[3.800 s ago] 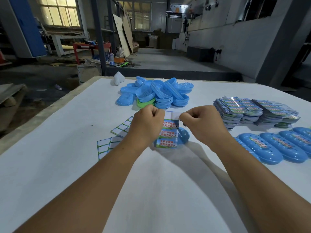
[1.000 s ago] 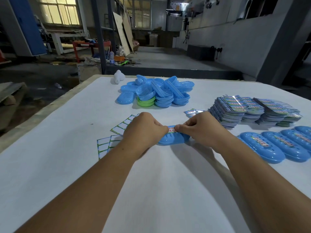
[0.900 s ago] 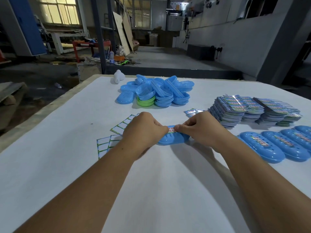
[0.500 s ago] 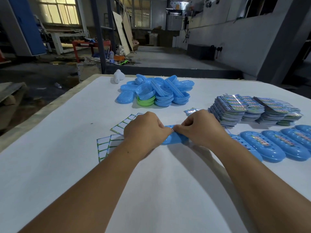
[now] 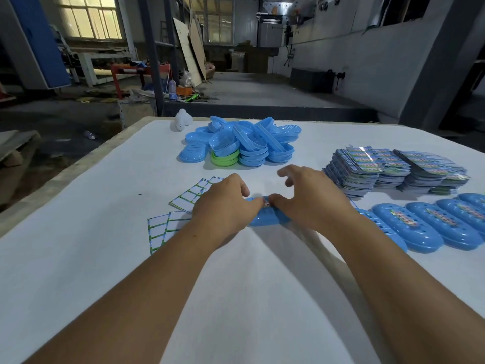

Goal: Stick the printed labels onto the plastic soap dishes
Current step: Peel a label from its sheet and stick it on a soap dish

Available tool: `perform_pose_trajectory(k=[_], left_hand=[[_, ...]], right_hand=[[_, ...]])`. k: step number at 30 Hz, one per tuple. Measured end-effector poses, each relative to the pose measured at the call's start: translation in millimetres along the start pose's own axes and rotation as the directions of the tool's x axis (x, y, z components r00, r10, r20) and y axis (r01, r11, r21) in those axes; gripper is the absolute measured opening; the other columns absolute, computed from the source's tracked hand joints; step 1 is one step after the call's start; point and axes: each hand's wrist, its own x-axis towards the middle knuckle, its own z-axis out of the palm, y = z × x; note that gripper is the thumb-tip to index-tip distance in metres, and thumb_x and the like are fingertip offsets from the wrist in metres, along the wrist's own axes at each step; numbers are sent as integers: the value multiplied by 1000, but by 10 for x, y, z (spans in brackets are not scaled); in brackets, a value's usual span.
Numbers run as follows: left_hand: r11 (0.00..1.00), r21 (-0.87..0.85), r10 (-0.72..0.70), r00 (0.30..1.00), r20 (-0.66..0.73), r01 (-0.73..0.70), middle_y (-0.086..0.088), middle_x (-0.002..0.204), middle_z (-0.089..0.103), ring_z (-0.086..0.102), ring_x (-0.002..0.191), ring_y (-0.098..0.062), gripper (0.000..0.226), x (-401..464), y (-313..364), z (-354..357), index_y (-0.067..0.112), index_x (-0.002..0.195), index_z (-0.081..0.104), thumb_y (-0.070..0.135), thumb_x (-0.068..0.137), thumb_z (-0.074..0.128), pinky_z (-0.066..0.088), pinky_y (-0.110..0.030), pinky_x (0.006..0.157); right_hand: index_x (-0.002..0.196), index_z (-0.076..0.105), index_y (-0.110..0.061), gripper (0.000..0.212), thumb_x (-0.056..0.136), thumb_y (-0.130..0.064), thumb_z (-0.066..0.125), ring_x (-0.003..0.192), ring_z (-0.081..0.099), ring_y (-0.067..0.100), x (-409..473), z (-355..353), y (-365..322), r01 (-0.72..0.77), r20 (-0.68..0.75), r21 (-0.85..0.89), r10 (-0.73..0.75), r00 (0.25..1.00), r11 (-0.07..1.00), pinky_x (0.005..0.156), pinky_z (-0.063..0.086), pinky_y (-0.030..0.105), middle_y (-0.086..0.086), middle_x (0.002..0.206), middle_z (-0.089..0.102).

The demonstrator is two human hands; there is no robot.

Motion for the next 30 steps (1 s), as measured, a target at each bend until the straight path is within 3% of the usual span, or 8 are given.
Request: perform_pose_trajectory(k=[3,5,7,10,14,19,26,30], left_hand=[[988,-150,25,1000,-11,-26,9,78,63,62,81,-15,27,-12,8,17,33,90,51,53,80,67,45,-33,66],[976,-216,26,999,-47,-36,9,77,65,63,81,-14,13,-13,16,-4,34,90,54,40,82,62,48,-34,69],[975,-217,29,996,-86,-47,10,77,65,62,81,-13,7,-6,18,-34,33,90,55,35,83,58,49,-35,71],[990,-133,40,992,-116,-55,12,74,61,59,75,-9,4,7,5,-57,33,91,55,33,87,56,46,-33,66],[996,-67,47,990,-131,-56,13,70,62,57,73,-5,3,14,-16,-51,33,85,54,35,85,56,44,-31,66],[998,-41,51,991,-121,-57,14,68,62,57,74,-6,6,5,-5,-47,32,79,56,33,85,58,45,-31,67],[999,-20,37,992,-120,-39,13,71,63,58,73,-6,6,17,-33,-61,31,81,60,34,86,59,44,-29,65],[999,0,36,991,-132,-36,13,73,64,58,74,-7,5,28,-45,-62,31,83,61,33,87,58,44,-29,66]], right_hand=[[137,58,-29,48,90,-32,66,116,59,13,-43,-18,-36,153,83,167,-169,982,974,92,45,26,-6,128,66],[133,60,-37,49,85,-35,66,109,61,10,-92,-27,-70,193,156,247,-235,959,950,91,48,26,-12,122,67],[135,55,-44,57,81,-47,70,101,60,9,-122,-45,-79,211,212,200,-253,944,957,86,48,28,-14,121,64],[135,53,-45,59,81,-62,65,102,57,14,-137,-106,-36,200,239,4,-195,951,980,85,48,30,-10,123,63],[106,65,-36,55,71,-78,57,92,59,18,-210,-259,80,54,273,-204,3,962,978,80,53,34,-10,103,65],[89,70,-19,63,65,-77,65,77,63,18,-288,-463,227,-84,303,-244,158,940,966,72,55,32,0,85,68],[114,69,-11,51,74,-42,82,96,67,29,-309,-534,290,-140,265,-200,191,945,970,81,57,37,10,107,71],[118,68,-7,37,81,-13,74,102,67,33,-263,-512,375,-129,231,-235,185,955,963,87,58,44,14,109,70]])
